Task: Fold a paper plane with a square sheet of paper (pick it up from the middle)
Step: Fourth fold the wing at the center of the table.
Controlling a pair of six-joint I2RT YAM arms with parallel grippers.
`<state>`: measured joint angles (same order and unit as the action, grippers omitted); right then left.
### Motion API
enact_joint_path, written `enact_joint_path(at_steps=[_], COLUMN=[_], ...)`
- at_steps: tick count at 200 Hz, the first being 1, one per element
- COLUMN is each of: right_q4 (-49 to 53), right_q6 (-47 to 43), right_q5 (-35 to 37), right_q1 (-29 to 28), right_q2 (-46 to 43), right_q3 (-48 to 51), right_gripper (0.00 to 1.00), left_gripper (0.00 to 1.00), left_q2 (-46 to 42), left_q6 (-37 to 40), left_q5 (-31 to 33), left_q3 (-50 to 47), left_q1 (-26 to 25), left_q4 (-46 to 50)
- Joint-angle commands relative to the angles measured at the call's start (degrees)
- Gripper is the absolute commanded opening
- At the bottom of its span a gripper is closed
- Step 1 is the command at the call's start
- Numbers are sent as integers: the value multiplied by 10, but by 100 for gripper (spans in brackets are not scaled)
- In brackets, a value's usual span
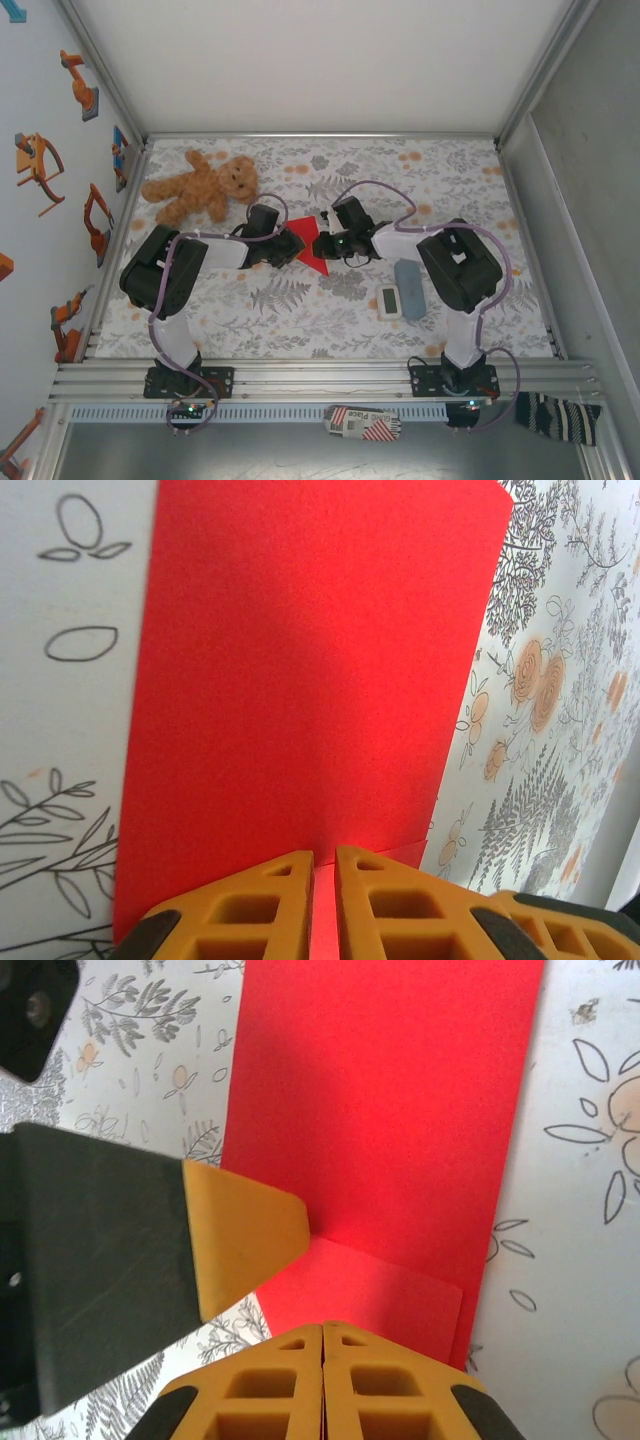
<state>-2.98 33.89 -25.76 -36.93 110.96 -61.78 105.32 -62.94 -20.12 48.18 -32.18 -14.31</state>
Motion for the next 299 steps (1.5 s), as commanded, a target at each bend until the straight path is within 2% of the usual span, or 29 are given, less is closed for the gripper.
enact_joint_path(at_steps=[1, 40, 80, 121, 176, 218, 257, 299], right_q4=[15, 26, 30, 26, 25, 23, 23, 25], right_q6=[17, 24, 33, 39, 39, 40, 40, 41], right_q5=[16, 16, 18, 12, 6, 5, 4, 9], right_q1=[7, 10, 13, 18, 20, 20, 20, 21], right_q2=[17, 37, 49, 51, 51, 52, 54, 54], right_q3=[-16, -19, -15, -13, -12, -10, -10, -9], right_gripper=[7, 6, 5, 5, 5, 5, 5, 5], left_gripper=[16, 22, 33, 40, 35, 27, 27, 30], left_q2=[-8, -60, -112, -109, -58, -51, -47, -67], left_q6=[6, 13, -4, -28, -27, -26, -24, -28], left_q5=[5, 24, 65, 60, 31, 22, 19, 59], left_q3=[13, 7, -37, -52, -16, -11, -9, -19], left_q1=[-2, 4, 11, 10, 9, 9, 10, 10], left_q4=[34, 61, 99, 84, 56, 41, 47, 88])
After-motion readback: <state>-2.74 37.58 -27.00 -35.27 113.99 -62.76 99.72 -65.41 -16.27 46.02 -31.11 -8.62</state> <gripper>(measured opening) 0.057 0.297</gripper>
